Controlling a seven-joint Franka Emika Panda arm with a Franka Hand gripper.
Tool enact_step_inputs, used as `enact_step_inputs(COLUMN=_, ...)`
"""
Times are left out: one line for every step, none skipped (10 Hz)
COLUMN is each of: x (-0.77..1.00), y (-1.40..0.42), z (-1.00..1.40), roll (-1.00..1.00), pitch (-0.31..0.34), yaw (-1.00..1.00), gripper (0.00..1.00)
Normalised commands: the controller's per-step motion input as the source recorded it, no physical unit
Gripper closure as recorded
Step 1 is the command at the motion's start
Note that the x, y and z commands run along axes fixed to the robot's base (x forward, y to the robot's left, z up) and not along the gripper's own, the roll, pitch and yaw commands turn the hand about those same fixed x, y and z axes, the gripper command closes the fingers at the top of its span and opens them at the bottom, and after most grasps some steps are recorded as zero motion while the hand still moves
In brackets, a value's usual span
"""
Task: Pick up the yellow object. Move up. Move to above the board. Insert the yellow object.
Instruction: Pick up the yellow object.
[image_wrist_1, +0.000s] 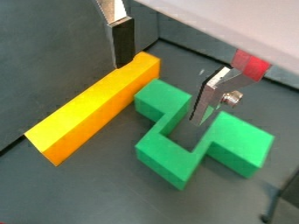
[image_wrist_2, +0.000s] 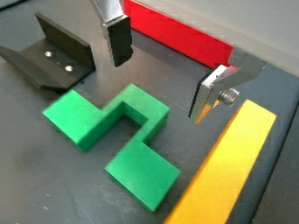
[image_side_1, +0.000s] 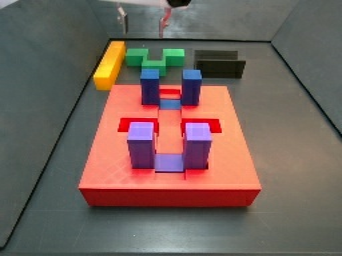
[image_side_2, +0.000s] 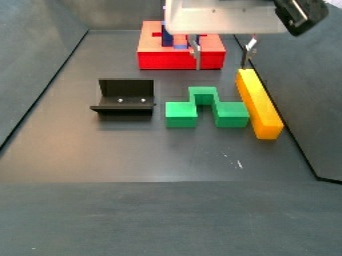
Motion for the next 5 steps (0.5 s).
enact_step_inputs(x=-0.3, y=0.03, z=-0.35, roll=-0.16, pitch=-0.01, yaw=0.05, gripper=0.0)
enact_step_inputs(x=-0.46, y=0.39, z=-0.26, roll=-0.24, pitch=-0.059, yaw=0.0, gripper=0.0)
enact_step_inputs(x=-0.18, y=0.59, z=-0.01, roll=-0.34, pitch=-0.084, yaw=0.0, gripper=0.0)
enact_step_inputs(x=0.0, y=0.66, z=0.0, roll=-0.41, pitch=-0.071, yaw=0.0, gripper=0.0)
enact_step_inputs(x=-0.04, y=0.39, z=0.0, roll=-0.33, pitch=-0.099, yaw=0.02, gripper=0.0)
